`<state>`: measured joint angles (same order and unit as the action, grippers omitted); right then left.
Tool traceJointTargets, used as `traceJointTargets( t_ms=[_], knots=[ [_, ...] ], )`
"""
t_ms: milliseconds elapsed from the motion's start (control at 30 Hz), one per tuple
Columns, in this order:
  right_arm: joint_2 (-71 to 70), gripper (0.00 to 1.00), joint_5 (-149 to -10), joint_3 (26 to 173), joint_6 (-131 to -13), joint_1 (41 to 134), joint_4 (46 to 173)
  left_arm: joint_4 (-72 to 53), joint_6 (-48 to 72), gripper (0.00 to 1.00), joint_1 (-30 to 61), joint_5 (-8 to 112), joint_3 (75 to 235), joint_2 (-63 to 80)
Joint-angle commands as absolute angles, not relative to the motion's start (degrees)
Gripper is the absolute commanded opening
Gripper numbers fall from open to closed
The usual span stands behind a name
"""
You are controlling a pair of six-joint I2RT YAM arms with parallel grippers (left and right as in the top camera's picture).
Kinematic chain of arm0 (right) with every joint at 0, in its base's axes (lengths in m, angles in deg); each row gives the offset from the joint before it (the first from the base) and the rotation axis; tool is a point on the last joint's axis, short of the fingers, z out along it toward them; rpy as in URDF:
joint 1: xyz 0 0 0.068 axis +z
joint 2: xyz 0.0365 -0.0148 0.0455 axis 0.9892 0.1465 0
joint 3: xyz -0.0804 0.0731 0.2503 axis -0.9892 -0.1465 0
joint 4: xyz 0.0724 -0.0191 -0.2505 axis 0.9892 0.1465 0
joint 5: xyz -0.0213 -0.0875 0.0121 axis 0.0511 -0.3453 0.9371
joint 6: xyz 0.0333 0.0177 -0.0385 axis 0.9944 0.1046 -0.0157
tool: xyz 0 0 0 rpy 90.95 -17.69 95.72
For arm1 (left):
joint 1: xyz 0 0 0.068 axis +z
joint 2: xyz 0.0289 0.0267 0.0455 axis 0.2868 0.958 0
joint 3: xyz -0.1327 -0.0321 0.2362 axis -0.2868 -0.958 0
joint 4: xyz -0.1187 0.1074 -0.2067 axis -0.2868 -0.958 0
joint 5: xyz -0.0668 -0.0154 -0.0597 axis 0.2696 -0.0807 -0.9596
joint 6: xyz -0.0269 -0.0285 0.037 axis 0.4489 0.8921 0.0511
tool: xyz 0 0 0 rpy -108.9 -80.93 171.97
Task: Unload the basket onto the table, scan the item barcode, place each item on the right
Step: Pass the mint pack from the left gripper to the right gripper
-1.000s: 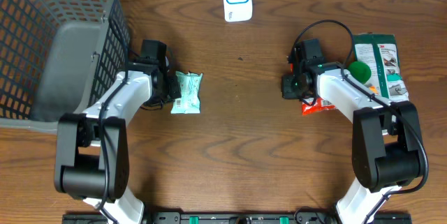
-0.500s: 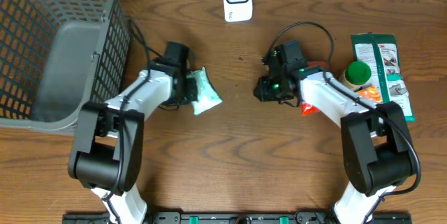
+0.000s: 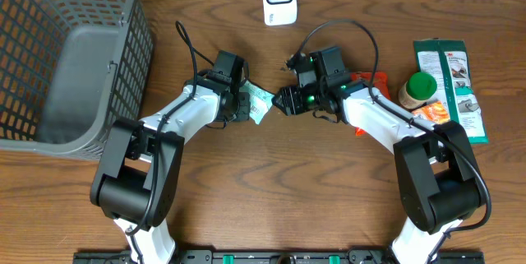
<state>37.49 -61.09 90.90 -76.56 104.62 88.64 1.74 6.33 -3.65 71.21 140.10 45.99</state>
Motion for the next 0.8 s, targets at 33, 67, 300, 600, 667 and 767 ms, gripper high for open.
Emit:
traceJointTargets(
  t_ms=[33,67,300,600,667,767],
  knots=[
    [37.4,0.55,-59.4,91.8,-80.1,104.5,80.2,4.0,5.7,0.08,-3.2,80.3,140.2,48.2],
    [37.7,0.56,-59.3,91.8,-80.1,104.6,77.8,4.4,5.9,0.08,-3.1,81.2,140.2,48.2],
    [40.1,0.53,-59.2,95.3,-80.8,104.7,74.4,4.1,10.9,0.08,1.3,81.2,140.9,43.0],
    [55.3,0.62,-55.0,120.8,-91.5,105.9,99.2,4.3,12.8,0.12,7.3,59.1,140.6,43.2],
    [56.3,0.61,-54.0,120.8,-91.5,105.9,99.2,4.3,12.7,0.13,6.9,59.0,140.0,44.1],
    [59.0,0.60,-51.2,120.8,-92.1,106.4,99.4,5.2,12.8,0.13,6.6,59.0,139.6,46.4]
  ],
)
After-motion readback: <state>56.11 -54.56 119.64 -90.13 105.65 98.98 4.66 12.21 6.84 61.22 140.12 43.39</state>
